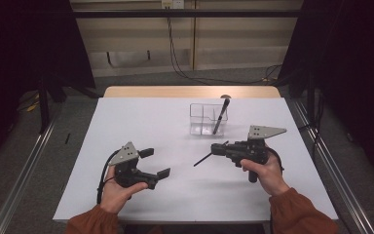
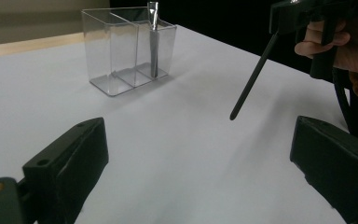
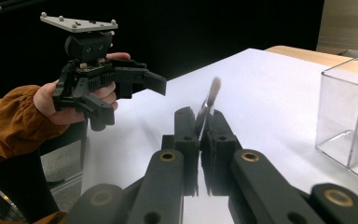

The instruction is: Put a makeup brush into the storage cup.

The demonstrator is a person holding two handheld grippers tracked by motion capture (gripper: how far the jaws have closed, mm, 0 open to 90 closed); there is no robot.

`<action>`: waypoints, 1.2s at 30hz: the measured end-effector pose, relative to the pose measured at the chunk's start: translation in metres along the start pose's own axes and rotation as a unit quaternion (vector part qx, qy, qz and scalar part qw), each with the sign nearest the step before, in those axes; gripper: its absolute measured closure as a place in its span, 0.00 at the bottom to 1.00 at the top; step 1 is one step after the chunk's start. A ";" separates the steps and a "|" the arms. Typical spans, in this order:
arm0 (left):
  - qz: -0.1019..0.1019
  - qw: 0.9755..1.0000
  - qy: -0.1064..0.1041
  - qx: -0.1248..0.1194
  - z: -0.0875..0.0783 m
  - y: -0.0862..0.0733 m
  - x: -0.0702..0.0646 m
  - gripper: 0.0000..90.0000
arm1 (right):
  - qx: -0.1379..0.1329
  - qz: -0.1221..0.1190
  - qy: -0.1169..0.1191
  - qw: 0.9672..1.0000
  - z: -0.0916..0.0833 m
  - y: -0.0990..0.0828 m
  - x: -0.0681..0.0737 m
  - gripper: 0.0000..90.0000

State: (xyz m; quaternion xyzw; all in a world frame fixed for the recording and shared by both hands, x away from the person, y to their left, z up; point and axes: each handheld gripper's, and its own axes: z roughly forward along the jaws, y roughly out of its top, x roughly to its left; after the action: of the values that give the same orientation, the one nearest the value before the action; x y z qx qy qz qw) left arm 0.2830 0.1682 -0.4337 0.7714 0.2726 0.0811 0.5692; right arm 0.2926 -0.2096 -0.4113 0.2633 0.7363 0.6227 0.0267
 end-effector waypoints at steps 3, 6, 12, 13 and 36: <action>0.007 1.000 0.006 0.001 -0.006 -0.001 0.003 0.05 | 0.000 0.000 -0.005 1.000 -0.004 0.001 0.000 0.96; 0.010 1.000 0.017 0.003 -0.011 -0.002 0.004 0.05 | 0.005 0.005 -0.012 1.000 -0.008 0.002 -0.003 0.96; 0.014 1.000 0.024 -0.003 -0.020 -0.005 0.003 0.05 | 0.007 0.008 -0.019 1.000 -0.011 0.004 -0.007 0.96; 0.015 0.999 0.028 -0.005 -0.021 -0.006 0.004 0.05 | 0.007 0.009 -0.018 1.000 -0.011 0.004 -0.007 0.96; 0.008 0.996 0.087 -0.029 -0.046 -0.020 0.016 0.03 | 0.015 -0.004 -0.049 0.999 -0.018 0.025 -0.024 0.96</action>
State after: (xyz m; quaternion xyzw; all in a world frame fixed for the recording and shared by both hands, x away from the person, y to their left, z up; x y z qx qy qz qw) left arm 0.2699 0.2185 -0.4399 0.7469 0.3125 0.1607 0.5645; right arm 0.3158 -0.2341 -0.3905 0.2911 0.7446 0.5976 0.0609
